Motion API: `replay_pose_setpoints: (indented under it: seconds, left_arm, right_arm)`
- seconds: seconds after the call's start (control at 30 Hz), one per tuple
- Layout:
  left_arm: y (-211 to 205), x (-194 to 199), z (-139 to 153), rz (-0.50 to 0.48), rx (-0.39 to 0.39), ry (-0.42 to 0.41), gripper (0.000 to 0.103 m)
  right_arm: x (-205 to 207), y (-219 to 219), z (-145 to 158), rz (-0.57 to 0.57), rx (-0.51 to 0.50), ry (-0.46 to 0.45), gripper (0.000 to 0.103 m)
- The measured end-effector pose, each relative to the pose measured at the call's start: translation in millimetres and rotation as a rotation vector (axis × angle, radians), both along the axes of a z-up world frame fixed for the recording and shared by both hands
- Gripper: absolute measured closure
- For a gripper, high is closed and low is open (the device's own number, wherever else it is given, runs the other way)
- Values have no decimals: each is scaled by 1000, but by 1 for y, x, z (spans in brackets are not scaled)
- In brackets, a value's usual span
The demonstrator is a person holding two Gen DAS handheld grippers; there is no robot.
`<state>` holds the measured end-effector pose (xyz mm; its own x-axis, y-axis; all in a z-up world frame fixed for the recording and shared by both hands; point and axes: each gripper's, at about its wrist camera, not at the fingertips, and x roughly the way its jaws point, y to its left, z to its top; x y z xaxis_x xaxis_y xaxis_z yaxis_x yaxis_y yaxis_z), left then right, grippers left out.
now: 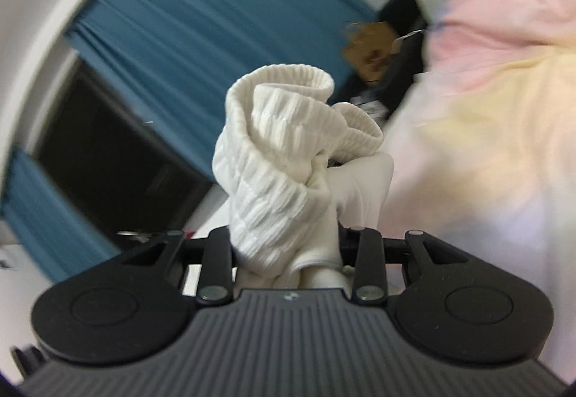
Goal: Fold clothes
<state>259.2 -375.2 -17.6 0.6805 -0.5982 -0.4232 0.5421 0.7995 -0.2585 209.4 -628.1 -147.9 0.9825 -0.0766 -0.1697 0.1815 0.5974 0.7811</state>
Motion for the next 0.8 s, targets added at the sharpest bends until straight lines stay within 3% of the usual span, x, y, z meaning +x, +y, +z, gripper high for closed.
replay_pose_setpoints:
  seconds: [0.13,0.2,0.3,0.37,0.5,0.57,0.63,0.8]
  left_arm:
    - [-40,17,-69,-56,126,93,68]
    - [-49,12,-93,-60,149,88,64]
    - [-52,3,-105,-81,172,40,61]
    - [-49,2,-104,-95,174,38,58]
    - [-27,-9,-83,-79,178,76,50]
    - [-12,-22,-53,-77,186,55,29]
    - [0,-38,-27,-78,190,26,23]
    - [27,-86,34,-85,169,-38,19]
  right_arm:
    - [8,-5,-46,-18,-36,147,67]
    - [12,-7,-68,-27,-54,221,66]
    - [18,-11,-100,-39,-77,321,63]
    - [14,-13,-104,-35,-56,309,62]
    - [4,-19,-99,-24,35,326,54]
    - [-6,-20,-92,-21,64,351,49]
    - [-24,-14,-73,-41,29,385,48]
    - [-72,6,-26,-58,-71,391,48]
